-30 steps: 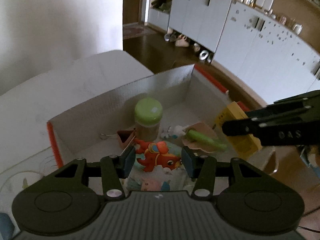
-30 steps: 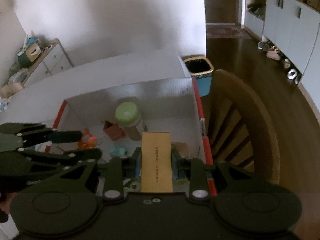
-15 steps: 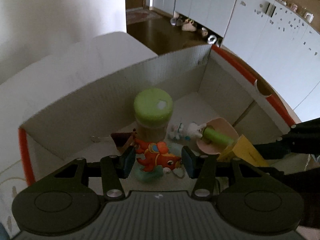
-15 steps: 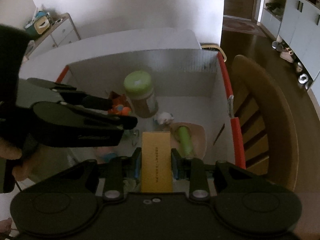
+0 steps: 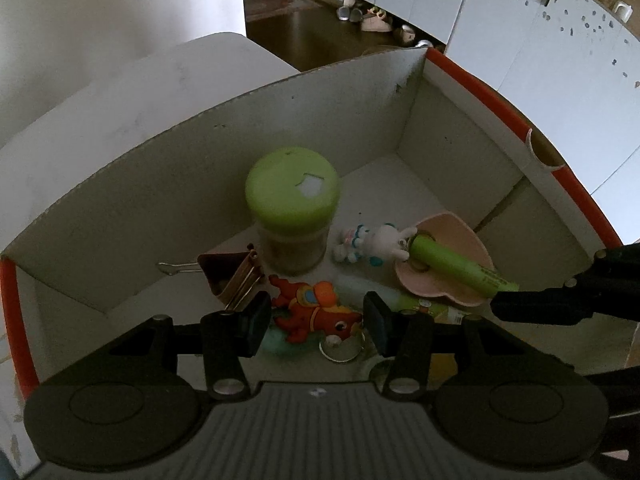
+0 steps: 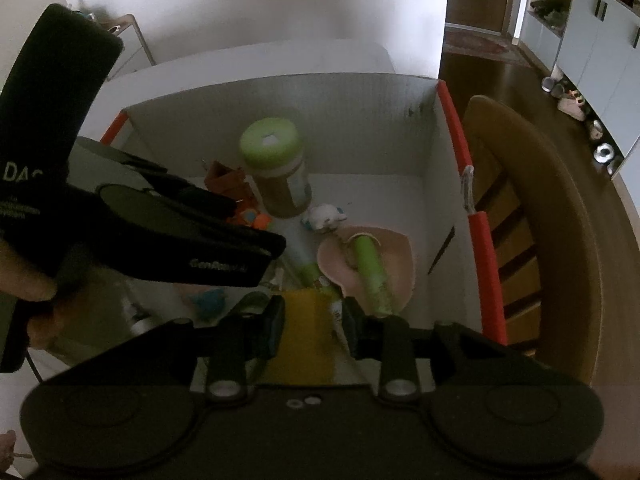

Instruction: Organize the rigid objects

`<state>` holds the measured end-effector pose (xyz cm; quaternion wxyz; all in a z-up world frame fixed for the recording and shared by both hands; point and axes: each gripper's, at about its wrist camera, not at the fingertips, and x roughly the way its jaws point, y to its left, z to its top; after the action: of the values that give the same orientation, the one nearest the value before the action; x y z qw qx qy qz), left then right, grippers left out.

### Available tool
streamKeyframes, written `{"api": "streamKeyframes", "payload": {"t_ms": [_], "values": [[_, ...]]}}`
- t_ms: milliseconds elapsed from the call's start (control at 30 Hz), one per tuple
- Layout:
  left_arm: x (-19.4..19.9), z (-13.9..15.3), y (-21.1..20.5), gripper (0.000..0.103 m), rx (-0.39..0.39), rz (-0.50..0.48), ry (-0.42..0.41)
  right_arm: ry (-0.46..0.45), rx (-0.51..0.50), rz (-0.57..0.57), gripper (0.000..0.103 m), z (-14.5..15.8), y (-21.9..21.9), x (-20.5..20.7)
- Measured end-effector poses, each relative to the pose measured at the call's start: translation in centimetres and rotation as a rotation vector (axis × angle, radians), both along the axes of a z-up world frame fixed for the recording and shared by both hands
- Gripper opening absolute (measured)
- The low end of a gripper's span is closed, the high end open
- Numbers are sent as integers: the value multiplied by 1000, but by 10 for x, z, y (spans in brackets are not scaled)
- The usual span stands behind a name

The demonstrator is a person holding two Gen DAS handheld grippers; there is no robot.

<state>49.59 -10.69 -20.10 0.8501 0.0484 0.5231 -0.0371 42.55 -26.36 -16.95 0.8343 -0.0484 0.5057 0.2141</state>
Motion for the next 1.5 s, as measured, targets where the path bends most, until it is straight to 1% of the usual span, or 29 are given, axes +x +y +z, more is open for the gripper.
{"api": "streamKeyframes", "payload": {"t_ms": [100,167,233,267,400,467,633,700,800,833,900,1000,1100,1200,1333,1467,1500], "values": [[-2,2,-1,51,10,-2,-10,0,9,-5,35,1,-2,1],[-4,7,1,51,10,2,-23,-4,13,-8,39,2,-2,0],[-8,12,3,59,-1,7,-34,-10,21,-15,42,5,-3,-1],[-11,15,4,60,-9,10,-43,-12,27,-17,42,6,-4,-1],[-22,28,6,60,-22,9,-79,-29,39,-17,45,15,-4,-7],[-30,34,6,60,-25,4,-103,-41,46,-19,48,20,-4,-10],[-52,50,10,60,-36,-13,-154,-67,58,-40,49,33,-2,-21],[-59,53,11,60,-46,-19,-171,-79,66,-52,52,39,-1,-26],[-72,60,15,61,-64,-32,-194,-104,71,-72,56,48,1,-37],[-77,63,18,64,-70,-37,-201,-112,74,-79,57,51,2,-41],[-87,69,22,66,-74,-50,-222,-126,78,-94,59,57,4,-49],[-99,78,27,66,-83,-63,-247,-149,84,-113,64,64,7,-62],[-113,87,32,66,-91,-79,-268,-174,93,-136,64,71,11,-74],[-127,94,38,69,-85,-93,-294,-210,104,-162,69,80,14,-86],[-145,102,48,69,-95,-110,-320,-252,131,-198,73,93,16,-103],[-161,109,58,69,-116,-119,-333,-290,148,-233,84,103,21,-121],[-165,110,60,69,-118,-122,-337,-300,150,-241,85,105,23,-125]]}}
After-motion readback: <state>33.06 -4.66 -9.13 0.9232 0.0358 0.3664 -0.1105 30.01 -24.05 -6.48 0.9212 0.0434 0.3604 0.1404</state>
